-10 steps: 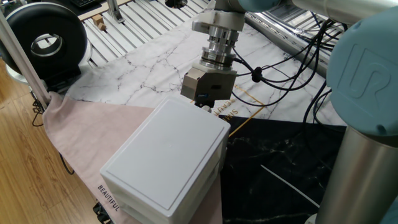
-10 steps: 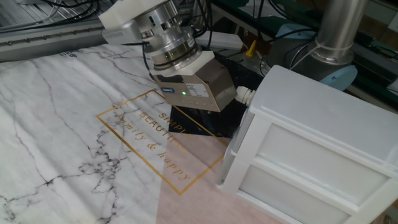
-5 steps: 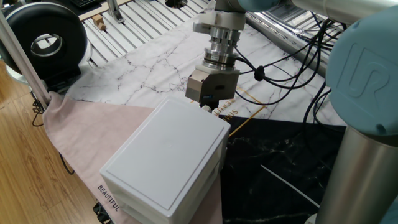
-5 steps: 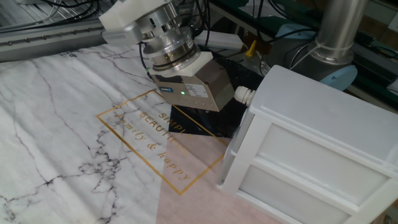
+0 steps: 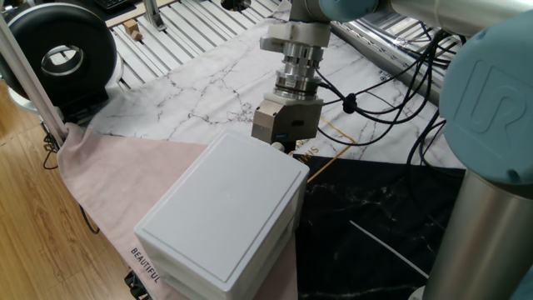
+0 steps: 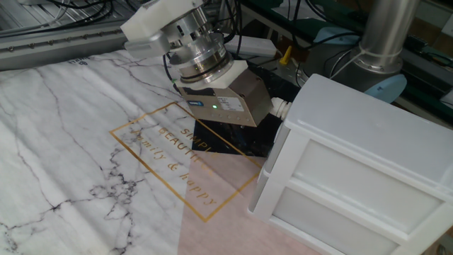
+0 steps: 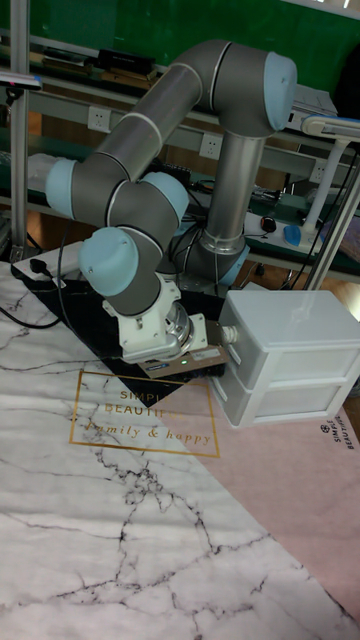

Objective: Put things in the drawer

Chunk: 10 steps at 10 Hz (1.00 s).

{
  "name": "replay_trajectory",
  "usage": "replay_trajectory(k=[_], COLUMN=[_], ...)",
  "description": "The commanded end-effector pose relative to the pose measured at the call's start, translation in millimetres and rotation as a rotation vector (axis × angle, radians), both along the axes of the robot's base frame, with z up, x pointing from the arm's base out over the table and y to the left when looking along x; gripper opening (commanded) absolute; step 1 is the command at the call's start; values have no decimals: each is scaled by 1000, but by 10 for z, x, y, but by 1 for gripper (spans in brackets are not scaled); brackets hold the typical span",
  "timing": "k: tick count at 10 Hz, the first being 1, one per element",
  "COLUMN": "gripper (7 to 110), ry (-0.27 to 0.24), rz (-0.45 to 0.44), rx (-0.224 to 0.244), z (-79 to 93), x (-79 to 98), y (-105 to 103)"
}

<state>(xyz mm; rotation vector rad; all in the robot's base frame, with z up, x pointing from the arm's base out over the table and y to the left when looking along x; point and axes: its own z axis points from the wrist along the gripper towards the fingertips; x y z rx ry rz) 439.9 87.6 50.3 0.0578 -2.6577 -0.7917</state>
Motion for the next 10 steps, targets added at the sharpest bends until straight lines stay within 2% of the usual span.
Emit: replay_trajectory(k=[1,4,5,7,9,10], gripper=[7,7,7,7,7,7], ry=[8,-14,-41,-81,-109,-166], rz=[-5,15,17,64,79,59], rx=[29,0,-15,-96,-107,-120], z=[60,-15,-83,-171,-56,39], x=[13,77,150,310,522,768], y=[43,-48,-84,-366,-540,-667])
